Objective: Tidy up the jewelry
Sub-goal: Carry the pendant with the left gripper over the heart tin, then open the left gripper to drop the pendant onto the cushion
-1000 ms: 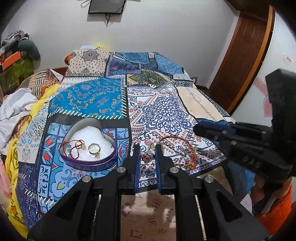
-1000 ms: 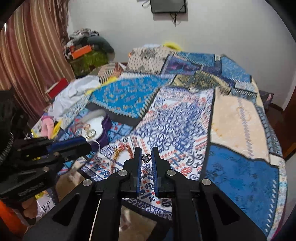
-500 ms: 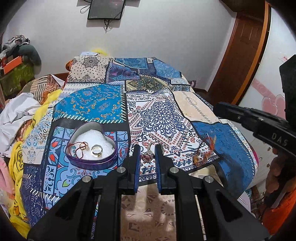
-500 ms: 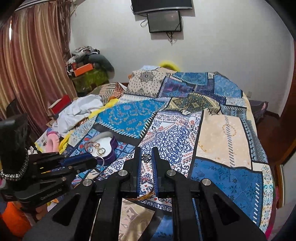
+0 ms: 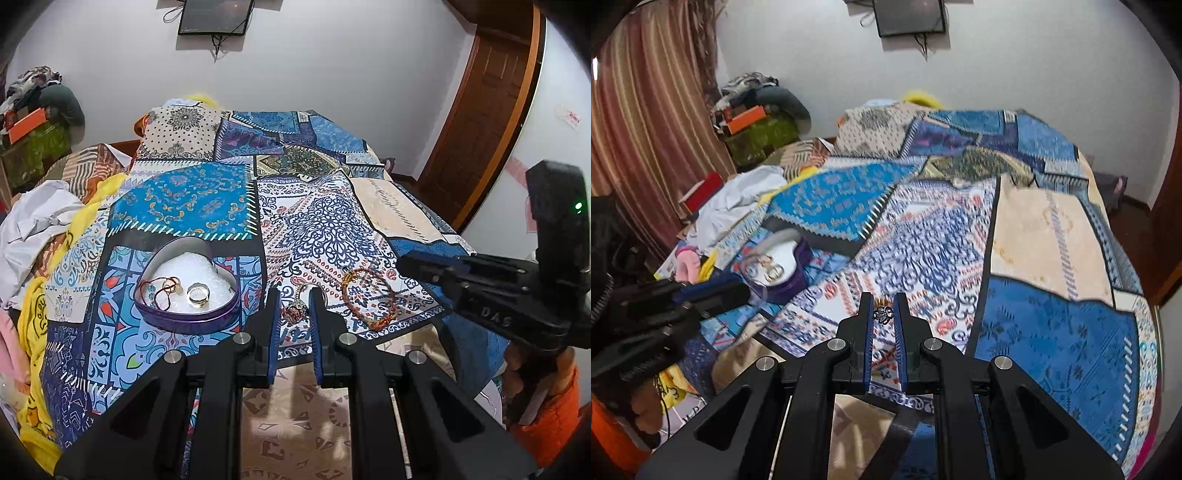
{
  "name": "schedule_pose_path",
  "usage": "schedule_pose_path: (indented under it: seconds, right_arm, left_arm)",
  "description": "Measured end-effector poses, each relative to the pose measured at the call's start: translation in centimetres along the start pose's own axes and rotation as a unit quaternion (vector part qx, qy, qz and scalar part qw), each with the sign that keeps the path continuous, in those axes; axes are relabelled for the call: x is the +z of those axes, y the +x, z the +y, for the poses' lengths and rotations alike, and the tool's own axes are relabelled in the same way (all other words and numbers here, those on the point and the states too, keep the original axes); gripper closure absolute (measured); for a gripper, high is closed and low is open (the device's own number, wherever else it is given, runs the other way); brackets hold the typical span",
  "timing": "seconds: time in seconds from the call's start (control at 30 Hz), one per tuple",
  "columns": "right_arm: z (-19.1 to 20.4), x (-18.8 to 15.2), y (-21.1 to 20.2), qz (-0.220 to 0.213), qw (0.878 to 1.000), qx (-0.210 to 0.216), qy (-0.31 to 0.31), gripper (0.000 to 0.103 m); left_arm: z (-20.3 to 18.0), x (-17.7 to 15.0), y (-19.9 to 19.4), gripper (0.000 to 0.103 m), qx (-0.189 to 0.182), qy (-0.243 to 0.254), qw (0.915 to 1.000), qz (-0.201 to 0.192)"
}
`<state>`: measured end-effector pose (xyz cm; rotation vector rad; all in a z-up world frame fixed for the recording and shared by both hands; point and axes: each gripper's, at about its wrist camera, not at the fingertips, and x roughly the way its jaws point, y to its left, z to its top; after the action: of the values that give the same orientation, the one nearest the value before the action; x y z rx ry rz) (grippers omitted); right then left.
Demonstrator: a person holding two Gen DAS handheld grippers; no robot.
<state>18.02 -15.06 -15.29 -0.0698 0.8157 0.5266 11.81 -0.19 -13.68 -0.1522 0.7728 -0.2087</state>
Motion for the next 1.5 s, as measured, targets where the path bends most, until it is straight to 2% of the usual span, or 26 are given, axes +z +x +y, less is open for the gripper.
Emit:
schedule_pose_path:
  seconds: [0.2,0.57,0.83,1.2,1.5]
  right_arm:
    - [-0.3,-0.5,0.5,0.010,1.000,-0.006,0.003,0.094]
    - [2.6,2.2,-1.1,-0.035,0.999,0.021,-0.018,0.094]
    - [5.3,3.8,-0.3,-0.047,0.997,0.044,-0.032,0.094]
    - [9.2,5.2,3.1,-0.029,0.995,0.074,-0.056,0.094]
    - [11.3,6.5,6.9,0.002,0.994,0.077,-0.072,0.094]
  left_arm:
    - [0.1,-0.1,0.1,0.090,-0.001,-0.001,1.0000,0.001]
    - [2.0,0.3,-1.2,0.090,0.020,-0.012,0.9996,-0.018]
    - [4.4,0.7,-2.2,0.090,0.039,-0.022,0.9985,-0.031]
    - [8.2,0.8,-1.4,0.090,0.064,-0.039,0.9968,-0.027]
    - [9.9,0.5,0.8,0.090,0.058,-0.047,0.9972,-0.007]
